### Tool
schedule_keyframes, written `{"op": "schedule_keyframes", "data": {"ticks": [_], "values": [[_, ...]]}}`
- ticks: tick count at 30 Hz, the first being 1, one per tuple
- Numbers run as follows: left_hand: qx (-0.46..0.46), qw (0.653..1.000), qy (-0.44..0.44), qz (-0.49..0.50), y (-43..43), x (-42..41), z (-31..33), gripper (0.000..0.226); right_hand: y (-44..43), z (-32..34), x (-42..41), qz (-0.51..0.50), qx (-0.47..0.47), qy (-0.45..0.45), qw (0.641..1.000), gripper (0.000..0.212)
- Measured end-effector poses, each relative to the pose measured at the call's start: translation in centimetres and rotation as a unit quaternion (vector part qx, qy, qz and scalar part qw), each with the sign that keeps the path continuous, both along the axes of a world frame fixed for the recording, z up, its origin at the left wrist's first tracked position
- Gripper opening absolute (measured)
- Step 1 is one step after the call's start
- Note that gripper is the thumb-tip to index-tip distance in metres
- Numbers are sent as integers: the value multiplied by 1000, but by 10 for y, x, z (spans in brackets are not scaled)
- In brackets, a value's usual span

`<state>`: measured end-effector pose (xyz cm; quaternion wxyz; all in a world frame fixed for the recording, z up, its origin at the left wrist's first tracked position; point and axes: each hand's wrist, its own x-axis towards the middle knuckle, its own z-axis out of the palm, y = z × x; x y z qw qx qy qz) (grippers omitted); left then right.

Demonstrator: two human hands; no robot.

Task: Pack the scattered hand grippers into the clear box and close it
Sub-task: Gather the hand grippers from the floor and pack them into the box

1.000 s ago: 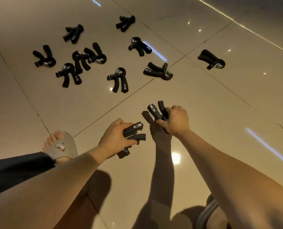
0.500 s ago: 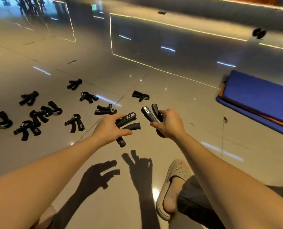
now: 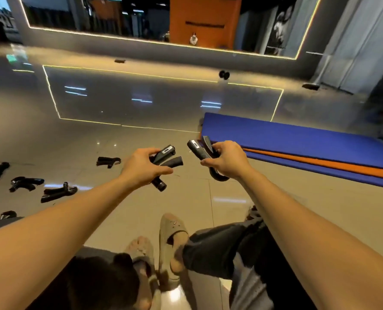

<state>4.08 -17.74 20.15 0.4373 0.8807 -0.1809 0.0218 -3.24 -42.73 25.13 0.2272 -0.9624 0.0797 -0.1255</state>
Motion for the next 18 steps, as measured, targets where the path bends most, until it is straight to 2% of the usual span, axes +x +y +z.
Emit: {"op": "schedule_keyframes", "data": {"ticks": [5, 10, 18], "values": [[-17, 996, -5, -83, -74, -30, 13, 75, -56, 18, -64, -69, -6, 0, 998, 44], [-6, 986, -21, -165, -141, -53, 15, 65, -104, 17, -112, -112, 10, 31, 993, 51], [46, 962, 10, -271, -228, -59, -22, 66, -179, -30, -174, -186, 36, 71, 979, 44]]}}
